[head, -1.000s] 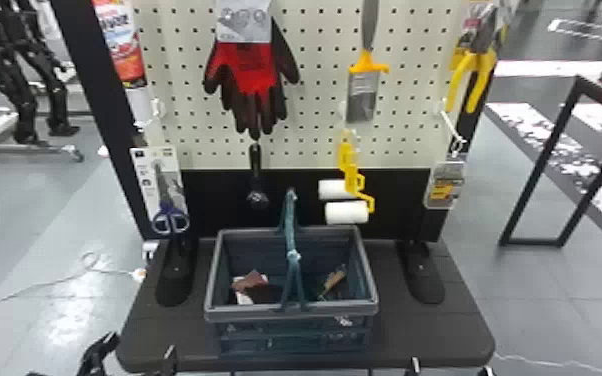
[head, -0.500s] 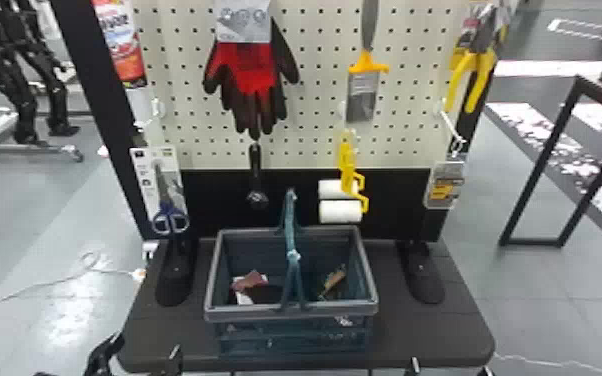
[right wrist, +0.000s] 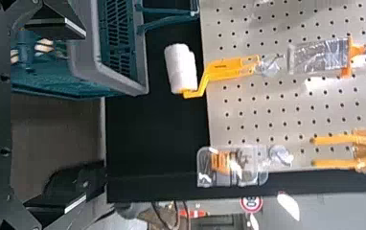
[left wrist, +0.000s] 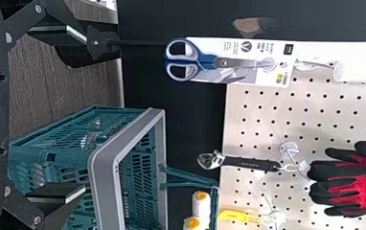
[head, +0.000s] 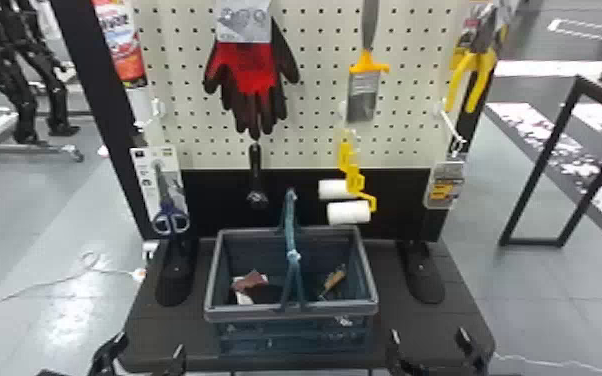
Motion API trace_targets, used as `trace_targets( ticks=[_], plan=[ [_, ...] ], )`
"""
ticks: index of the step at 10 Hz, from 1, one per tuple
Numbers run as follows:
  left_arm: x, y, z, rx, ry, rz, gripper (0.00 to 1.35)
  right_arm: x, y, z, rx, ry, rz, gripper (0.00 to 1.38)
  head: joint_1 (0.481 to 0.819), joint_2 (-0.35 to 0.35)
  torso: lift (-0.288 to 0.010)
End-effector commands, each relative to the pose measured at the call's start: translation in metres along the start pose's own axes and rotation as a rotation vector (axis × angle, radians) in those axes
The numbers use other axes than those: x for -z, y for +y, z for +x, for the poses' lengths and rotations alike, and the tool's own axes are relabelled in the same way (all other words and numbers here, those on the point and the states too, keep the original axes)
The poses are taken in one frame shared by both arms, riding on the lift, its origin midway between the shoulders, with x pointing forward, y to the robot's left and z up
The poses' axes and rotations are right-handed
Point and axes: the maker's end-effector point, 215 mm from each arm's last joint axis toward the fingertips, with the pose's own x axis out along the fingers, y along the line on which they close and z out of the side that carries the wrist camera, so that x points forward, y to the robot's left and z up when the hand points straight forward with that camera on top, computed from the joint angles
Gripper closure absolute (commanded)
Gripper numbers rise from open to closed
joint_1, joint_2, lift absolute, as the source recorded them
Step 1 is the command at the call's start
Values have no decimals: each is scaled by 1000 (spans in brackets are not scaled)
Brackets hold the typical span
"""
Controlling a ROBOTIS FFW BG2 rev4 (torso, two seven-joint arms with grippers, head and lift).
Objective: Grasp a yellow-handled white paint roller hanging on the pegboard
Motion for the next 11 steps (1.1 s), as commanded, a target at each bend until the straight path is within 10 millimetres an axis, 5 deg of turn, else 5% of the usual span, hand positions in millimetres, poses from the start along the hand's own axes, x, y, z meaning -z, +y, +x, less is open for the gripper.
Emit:
trace_targets(
  ticks=[1,11],
  plan=[
    [0,-7,6,11,-5,-15,209,-8,1,23,-29,3,-8,113,549,0,-100],
    [2,-25,22,42,-6,-42,209,-73,18,160,-302,31,-35,127,549,0,-100]
  ],
)
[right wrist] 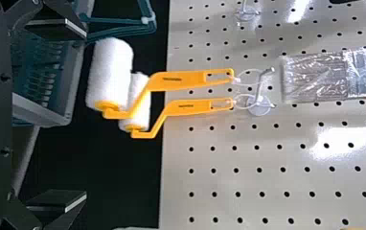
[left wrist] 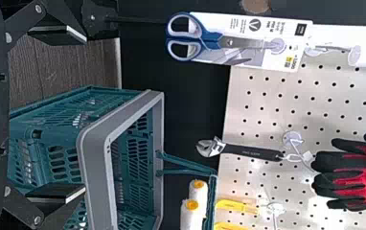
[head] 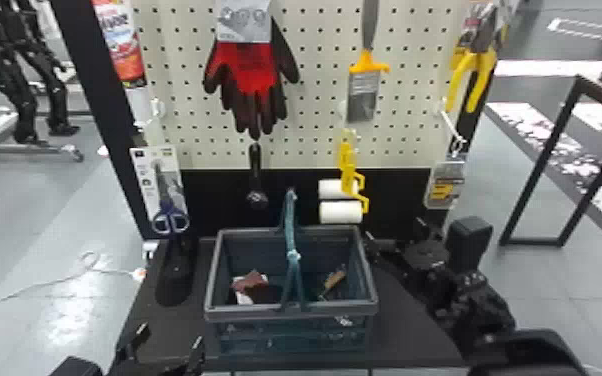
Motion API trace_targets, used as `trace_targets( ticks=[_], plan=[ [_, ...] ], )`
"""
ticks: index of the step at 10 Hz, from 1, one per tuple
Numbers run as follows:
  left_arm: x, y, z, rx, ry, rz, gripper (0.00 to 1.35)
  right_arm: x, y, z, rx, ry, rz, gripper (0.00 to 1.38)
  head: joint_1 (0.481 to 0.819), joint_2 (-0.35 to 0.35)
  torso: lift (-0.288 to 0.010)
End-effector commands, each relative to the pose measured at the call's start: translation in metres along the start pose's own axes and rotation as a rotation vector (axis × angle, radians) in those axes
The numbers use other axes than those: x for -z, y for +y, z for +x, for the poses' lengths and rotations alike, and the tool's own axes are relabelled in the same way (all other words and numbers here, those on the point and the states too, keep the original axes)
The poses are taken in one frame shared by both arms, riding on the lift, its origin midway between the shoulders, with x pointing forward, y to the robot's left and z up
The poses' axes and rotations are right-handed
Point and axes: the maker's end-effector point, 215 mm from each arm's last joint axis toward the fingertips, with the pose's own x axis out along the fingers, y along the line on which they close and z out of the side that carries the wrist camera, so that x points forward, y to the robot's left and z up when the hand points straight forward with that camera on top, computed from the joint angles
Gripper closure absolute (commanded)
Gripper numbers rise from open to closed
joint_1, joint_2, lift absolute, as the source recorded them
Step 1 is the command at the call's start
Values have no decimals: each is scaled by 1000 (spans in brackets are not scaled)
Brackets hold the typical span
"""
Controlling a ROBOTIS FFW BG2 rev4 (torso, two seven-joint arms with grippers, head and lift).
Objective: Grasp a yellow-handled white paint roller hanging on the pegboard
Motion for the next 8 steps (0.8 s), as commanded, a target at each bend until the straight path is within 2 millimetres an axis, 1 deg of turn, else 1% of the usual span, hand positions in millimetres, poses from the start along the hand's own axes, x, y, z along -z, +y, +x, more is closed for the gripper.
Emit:
trace_targets(
  ticks=[1,2,3,5,6,8],
  plan=[
    [1,-4,3,6,1,-6,209,-8,-4,16,-18,2,-10,128,549,0,-100],
    [2,-6,4,10,4,-10,209,-7,-6,25,-31,9,2,128,549,0,-100],
    [4,-8,5,11,6,-13,209,-7,-5,35,-62,16,6,128,549,0,-100],
    [4,-12,9,18,5,-17,209,-40,-8,63,-111,-13,-5,127,549,0,-100],
    [4,-18,14,28,3,-21,209,-50,-8,71,-129,-16,-7,125,549,0,-100],
    [5,-22,18,38,5,-28,209,-58,4,85,-156,-19,9,122,549,0,-100]
  ],
)
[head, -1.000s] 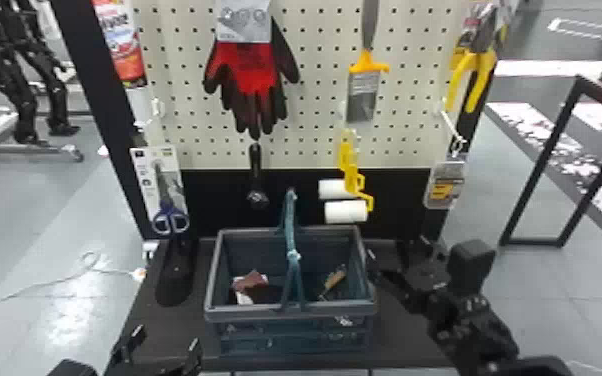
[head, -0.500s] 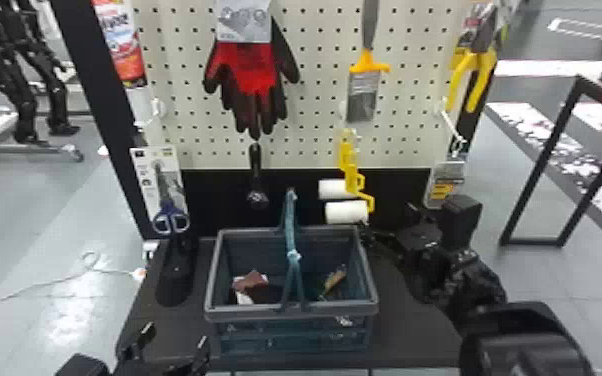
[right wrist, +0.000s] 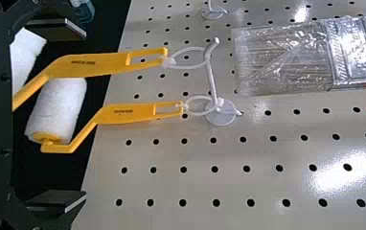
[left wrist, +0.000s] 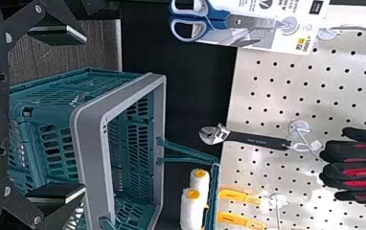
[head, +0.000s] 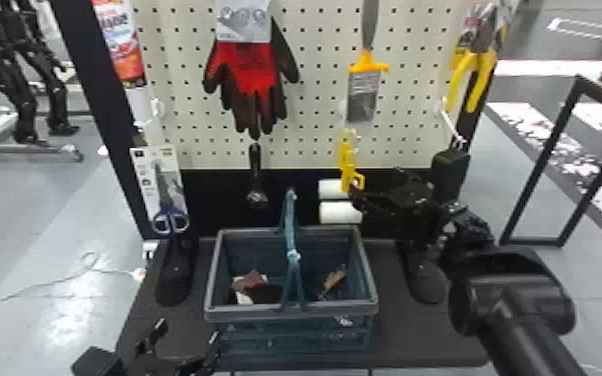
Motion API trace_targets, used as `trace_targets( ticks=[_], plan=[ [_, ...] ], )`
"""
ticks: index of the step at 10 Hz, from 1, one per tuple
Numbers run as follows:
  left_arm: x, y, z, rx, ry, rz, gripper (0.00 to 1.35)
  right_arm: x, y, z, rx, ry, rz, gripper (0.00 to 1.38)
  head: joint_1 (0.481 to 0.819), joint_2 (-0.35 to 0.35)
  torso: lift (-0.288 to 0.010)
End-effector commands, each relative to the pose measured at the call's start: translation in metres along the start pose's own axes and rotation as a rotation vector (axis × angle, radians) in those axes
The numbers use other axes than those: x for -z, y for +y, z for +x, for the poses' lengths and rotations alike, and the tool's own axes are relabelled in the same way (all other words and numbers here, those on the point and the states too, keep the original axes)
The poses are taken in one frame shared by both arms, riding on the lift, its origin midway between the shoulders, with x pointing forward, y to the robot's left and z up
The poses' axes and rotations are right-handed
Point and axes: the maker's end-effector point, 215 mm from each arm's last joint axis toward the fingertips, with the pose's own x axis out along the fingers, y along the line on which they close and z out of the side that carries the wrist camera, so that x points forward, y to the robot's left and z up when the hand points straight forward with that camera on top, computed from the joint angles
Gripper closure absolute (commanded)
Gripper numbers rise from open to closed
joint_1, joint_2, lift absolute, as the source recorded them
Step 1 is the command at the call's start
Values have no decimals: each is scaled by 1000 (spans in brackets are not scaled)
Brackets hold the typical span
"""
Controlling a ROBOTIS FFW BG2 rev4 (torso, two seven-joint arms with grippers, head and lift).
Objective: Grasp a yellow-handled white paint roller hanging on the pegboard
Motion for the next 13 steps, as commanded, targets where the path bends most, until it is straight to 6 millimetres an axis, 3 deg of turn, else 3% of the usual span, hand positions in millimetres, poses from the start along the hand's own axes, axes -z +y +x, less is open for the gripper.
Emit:
trace_targets(
  ticks=[1,4,5,6,7,8,9,13],
  plan=[
    [-2,-7,8,14,-9,-8,209,-1,7,12,-15,1,20,117,549,0,-100],
    [-3,-11,16,30,-12,-11,209,6,30,23,-77,23,49,136,549,0,-100],
    [0,-12,16,31,-8,-13,209,6,31,24,-84,24,50,260,549,0,-100],
    [0,-13,16,32,-6,-14,209,8,32,24,-92,29,56,575,549,0,-100],
    [-1,-13,15,31,-14,-7,209,6,33,24,-92,26,51,1110,549,0,-100],
    [-6,-12,14,21,-27,8,209,5,34,24,-95,29,34,1211,549,0,-100],
    [-4,-8,10,-9,-12,28,209,2,33,24,-94,24,19,1289,549,0,-100],
    [2,-3,-10,-74,5,26,209,1,30,21,-96,24,0,1282,549,0,-100]
  ],
)
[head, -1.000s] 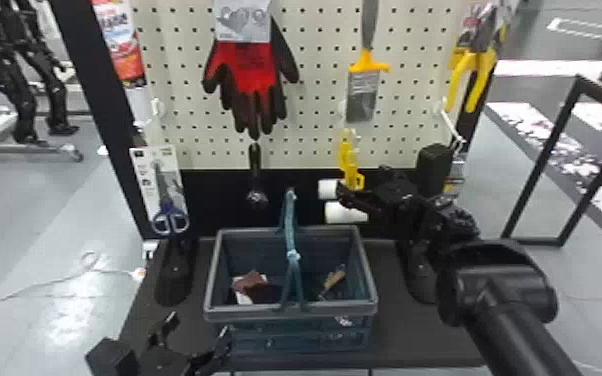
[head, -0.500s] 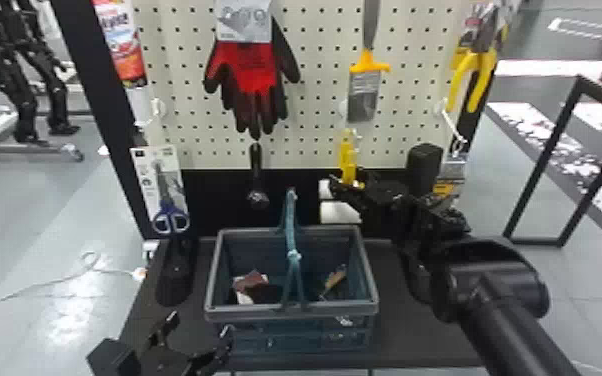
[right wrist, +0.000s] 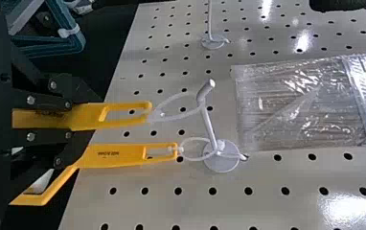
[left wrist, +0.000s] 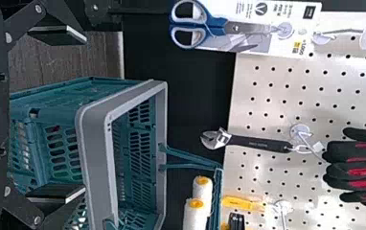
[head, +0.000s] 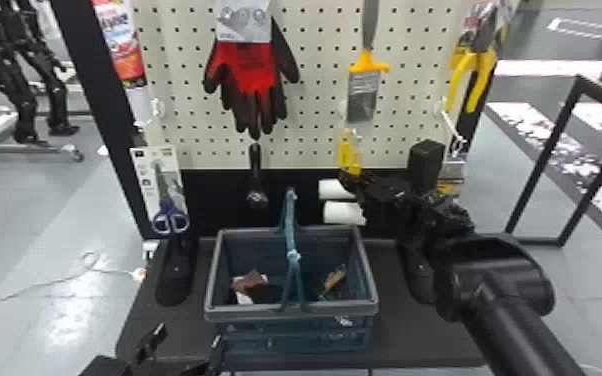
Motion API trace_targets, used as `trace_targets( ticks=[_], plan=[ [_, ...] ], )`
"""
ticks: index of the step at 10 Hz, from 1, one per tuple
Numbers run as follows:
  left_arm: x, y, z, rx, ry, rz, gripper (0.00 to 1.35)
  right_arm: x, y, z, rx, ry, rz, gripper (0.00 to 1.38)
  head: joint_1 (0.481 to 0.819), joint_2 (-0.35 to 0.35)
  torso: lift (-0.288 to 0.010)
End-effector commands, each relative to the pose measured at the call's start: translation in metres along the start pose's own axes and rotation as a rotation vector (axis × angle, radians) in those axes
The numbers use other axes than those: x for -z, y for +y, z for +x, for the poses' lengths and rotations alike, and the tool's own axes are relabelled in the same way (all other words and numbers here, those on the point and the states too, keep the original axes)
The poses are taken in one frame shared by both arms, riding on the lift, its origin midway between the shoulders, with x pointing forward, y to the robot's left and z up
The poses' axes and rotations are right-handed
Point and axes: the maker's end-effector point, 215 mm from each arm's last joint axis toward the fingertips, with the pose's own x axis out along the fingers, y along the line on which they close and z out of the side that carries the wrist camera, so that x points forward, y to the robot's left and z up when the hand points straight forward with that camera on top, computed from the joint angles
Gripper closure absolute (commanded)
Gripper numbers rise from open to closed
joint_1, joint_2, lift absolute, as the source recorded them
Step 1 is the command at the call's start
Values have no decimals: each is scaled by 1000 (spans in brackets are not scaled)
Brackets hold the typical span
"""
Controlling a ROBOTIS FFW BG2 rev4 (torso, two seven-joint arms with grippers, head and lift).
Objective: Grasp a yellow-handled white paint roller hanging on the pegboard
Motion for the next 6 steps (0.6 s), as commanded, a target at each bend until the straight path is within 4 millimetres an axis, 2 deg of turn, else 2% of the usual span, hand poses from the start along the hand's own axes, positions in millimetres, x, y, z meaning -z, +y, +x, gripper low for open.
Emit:
trace_targets(
  ticks=[1,6],
  plan=[
    [1,-2,-2,2,0,-2,209,2,0,-1,1,2,3,1282,549,0,-100],
    [0,-3,0,11,2,-4,209,5,3,-1,0,1,15,1282,549,0,-100]
  ],
)
